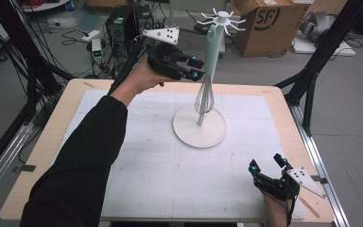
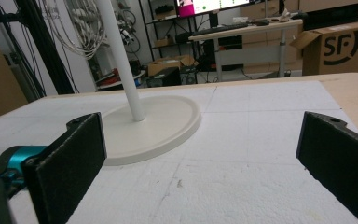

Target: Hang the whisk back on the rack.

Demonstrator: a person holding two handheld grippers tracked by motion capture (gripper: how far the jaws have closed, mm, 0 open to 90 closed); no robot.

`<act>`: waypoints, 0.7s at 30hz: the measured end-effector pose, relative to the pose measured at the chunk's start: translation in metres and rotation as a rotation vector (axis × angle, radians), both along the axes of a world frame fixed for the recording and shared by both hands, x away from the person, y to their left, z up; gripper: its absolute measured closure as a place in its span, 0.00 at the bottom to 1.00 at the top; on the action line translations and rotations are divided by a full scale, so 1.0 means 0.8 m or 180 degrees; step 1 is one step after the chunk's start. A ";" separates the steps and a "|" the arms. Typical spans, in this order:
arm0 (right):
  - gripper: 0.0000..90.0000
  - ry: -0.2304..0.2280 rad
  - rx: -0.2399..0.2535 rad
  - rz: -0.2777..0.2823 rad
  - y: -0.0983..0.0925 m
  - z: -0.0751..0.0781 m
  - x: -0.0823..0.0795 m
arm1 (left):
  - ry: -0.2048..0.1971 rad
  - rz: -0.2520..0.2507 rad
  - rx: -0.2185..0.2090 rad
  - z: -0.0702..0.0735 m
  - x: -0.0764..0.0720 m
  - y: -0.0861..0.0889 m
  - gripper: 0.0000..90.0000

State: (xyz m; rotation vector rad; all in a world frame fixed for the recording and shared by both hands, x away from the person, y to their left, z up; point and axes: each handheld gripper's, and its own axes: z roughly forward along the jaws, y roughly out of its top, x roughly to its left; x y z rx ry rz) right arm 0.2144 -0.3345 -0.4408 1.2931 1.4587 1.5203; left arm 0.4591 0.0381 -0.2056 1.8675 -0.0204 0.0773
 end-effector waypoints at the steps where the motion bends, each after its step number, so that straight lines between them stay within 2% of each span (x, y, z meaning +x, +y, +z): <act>1: 0.00 -0.0001 -0.0002 -0.0001 0.001 0.000 0.000 | 0.0001 0.0001 -0.0012 -0.002 -0.002 0.002 0.61; 4: 0.00 -0.0022 -0.0029 0.0023 0.003 0.000 0.000 | 0.0016 0.0024 0.0069 -0.007 -0.009 0.007 0.58; 7: 0.00 -0.0026 -0.0043 0.0044 0.006 0.001 0.000 | 0.0022 0.0019 -0.0057 -0.012 -0.018 0.018 0.57; 10: 0.00 -0.0037 -0.0065 0.0059 0.008 0.001 -0.001 | 0.0031 0.0048 -0.0044 -0.020 -0.027 0.027 0.57; 15: 0.00 -0.0033 -0.0089 0.0048 0.007 0.002 -0.005 | 0.0002 0.0192 -0.0127 -0.039 -0.046 0.044 0.57; 21: 0.00 -0.0050 -0.0108 0.0035 0.009 0.003 -0.006 | 0.0028 0.0262 -0.0213 -0.056 -0.064 0.066 0.58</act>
